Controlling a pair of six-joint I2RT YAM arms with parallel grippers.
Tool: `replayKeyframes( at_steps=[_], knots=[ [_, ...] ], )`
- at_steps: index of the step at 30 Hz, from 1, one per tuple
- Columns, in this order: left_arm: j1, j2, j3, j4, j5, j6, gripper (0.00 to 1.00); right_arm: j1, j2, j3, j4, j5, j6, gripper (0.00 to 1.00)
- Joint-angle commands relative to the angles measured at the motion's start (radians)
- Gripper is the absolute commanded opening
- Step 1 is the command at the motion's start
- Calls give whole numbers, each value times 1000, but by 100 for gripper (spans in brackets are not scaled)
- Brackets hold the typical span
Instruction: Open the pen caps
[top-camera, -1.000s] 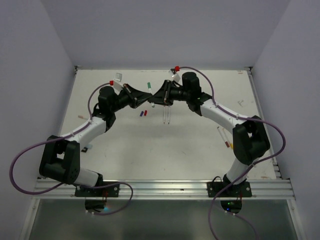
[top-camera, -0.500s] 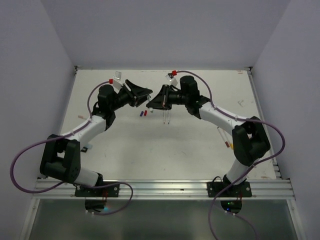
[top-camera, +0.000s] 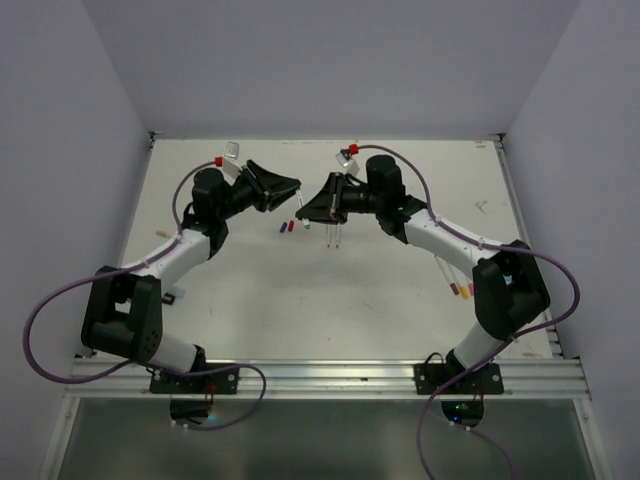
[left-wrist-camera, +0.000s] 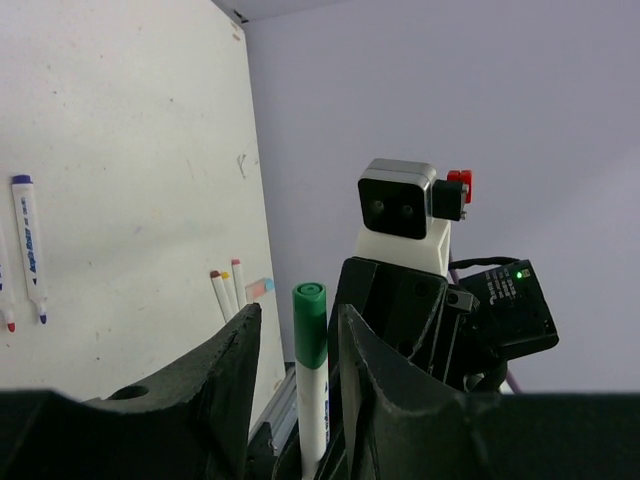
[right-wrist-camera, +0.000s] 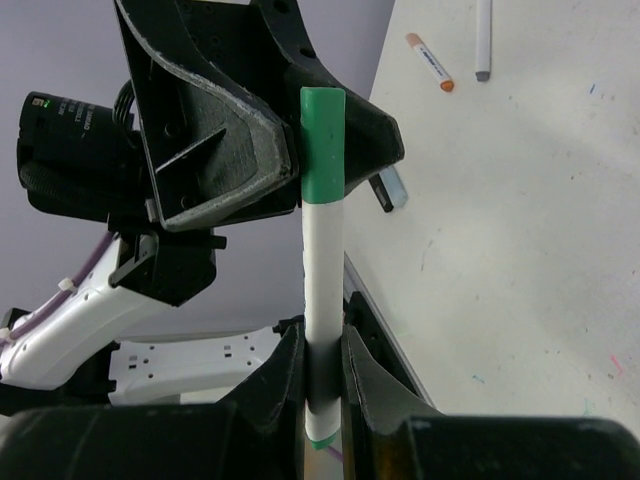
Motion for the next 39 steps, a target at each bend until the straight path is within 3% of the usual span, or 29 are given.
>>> replayKeyframes(
  at_steps=[1, 9, 14, 18, 21, 24, 25, 27, 28, 29, 30, 33, 38, 39],
  knots=[
    [11, 14, 36, 58, 33, 7, 39, 5, -38, -14, 61, -33, 29, 0],
    [13, 26, 35, 82, 47, -5, 30, 12, -33, -36, 89, -41, 51, 0],
    [13, 34, 27, 129, 67, -37, 17, 14, -24, -48, 121, -45, 76, 0],
    [13, 46, 20, 167, 88, -69, 0, 14, 16, -37, 171, -57, 117, 0],
    [13, 59, 27, 183, 113, -85, 0, 14, 37, -4, 165, -61, 125, 0],
    [17, 56, 122, -89, 84, 42, 0, 20, 31, 106, -129, 49, -69, 0],
    [20, 60, 207, -292, 62, 87, 0, 28, 22, 149, -372, 103, -254, 0],
    [25, 72, 300, -503, -45, 206, 0, 74, 17, 276, -599, 339, -495, 0],
    [28, 86, 413, -740, -146, 239, 0, 92, 14, 306, -735, 423, -551, 0],
    [31, 147, 476, -856, -162, 295, 0, 129, 10, 329, -779, 500, -591, 0],
    [37, 170, 510, -916, -166, 309, 0, 141, 2, 335, -807, 616, -631, 0],
    [43, 195, 549, -938, -196, 293, 0, 196, 7, 343, -914, 773, -694, 0],
    [54, 201, 572, -974, -225, 277, 0, 222, -7, 292, -927, 834, -693, 0],
    [62, 194, 526, -915, -210, 265, 0, 226, -6, 294, -937, 835, -701, 0]
  ],
)
